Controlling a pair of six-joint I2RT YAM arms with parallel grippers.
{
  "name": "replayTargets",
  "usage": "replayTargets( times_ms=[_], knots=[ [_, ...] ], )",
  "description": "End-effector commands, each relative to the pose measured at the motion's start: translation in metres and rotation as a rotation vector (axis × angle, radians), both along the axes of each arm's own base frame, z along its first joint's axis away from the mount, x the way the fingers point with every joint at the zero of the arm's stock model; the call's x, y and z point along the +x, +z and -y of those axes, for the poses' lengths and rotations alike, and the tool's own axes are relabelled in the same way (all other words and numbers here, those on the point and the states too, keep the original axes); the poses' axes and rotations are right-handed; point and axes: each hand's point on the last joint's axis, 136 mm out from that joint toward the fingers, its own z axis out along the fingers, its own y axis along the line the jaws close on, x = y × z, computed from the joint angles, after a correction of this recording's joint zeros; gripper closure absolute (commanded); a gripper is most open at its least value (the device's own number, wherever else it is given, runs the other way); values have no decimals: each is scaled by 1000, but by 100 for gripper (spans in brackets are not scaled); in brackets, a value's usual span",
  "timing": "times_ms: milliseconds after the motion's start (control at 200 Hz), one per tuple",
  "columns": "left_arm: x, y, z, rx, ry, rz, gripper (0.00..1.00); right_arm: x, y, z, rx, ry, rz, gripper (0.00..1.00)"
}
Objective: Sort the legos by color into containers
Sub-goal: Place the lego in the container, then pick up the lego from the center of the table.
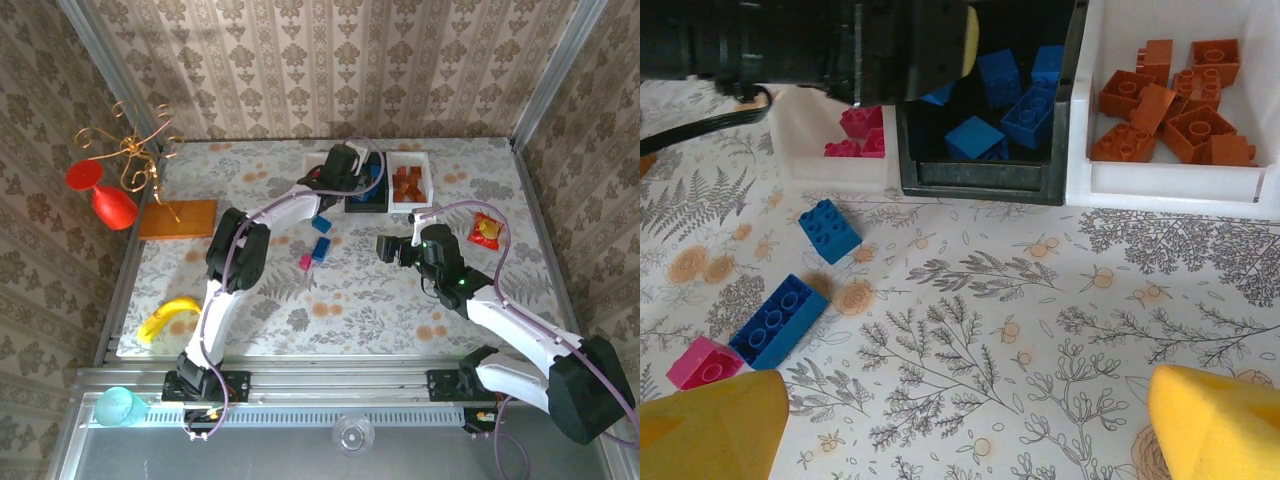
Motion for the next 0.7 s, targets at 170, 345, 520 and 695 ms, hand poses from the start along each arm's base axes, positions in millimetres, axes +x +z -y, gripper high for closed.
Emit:
replayTargets(
  times_ms=[170,345,520,695],
  knots=[
    [-1,43,9,-1,-62,38,39,-3,-3,7,-12,-37,-2,6],
    [-33,63,-27,0,-46,62,33,-3,-2,8,-14,-38,1,6],
    [-95,42,-91,24,-2,19,30,-3,-3,7,-10,-35,0,6],
    [-160,-13,-148,115,11,-166,28,-2,-7,4,-6,-27,-14,6]
  ],
)
